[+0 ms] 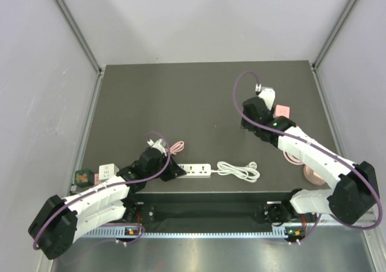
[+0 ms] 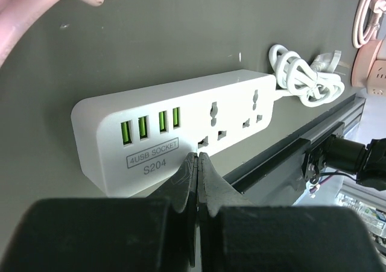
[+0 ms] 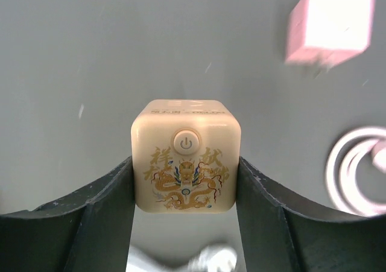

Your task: Pull the plug off the socket

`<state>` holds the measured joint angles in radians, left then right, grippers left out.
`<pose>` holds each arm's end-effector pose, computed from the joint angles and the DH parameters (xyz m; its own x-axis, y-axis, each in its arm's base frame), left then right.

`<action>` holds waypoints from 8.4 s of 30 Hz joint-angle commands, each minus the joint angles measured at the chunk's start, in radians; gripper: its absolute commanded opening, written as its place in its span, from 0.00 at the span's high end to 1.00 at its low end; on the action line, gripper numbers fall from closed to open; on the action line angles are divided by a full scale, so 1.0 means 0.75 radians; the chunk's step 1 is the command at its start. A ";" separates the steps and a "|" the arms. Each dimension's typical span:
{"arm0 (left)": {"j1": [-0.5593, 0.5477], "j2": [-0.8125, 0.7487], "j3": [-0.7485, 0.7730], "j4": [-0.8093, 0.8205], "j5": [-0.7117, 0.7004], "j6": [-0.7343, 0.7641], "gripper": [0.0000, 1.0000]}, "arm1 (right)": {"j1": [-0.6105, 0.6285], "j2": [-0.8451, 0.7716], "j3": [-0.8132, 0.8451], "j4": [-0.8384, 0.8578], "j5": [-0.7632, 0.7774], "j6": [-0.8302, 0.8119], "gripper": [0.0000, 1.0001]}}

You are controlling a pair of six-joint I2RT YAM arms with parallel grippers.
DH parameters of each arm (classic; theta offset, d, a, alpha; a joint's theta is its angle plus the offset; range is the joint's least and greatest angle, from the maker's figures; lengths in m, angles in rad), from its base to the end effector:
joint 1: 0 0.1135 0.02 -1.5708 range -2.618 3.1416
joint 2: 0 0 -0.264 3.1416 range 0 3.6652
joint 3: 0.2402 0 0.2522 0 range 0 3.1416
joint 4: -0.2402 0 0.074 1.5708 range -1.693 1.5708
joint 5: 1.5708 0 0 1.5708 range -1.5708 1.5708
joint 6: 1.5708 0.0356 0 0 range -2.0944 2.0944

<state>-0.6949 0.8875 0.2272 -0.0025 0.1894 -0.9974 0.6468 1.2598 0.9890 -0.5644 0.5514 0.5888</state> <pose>0.1259 -0.1137 0.1483 -0.8804 -0.3401 -0.3303 0.0060 0.6887 -0.7250 0.2198 0.1426 0.2798 -0.6213 0.1236 -0.7738 0.1350 0.9896 0.0497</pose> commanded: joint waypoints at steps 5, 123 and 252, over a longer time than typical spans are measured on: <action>0.000 0.003 0.051 -0.076 -0.021 0.047 1.00 | -0.257 0.077 -0.097 0.621 -0.011 -0.245 1.00; -0.536 1.215 1.212 0.296 -0.064 0.215 0.44 | -0.251 -0.391 0.258 -0.712 -0.030 0.066 0.00; -0.250 1.543 1.372 0.952 0.249 0.688 0.83 | -0.693 0.419 -0.259 0.225 -0.729 0.013 0.61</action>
<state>-0.8917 2.1025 1.2663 0.6376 0.3592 -0.4774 0.0517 1.5517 0.8318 -0.4137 0.1925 0.5430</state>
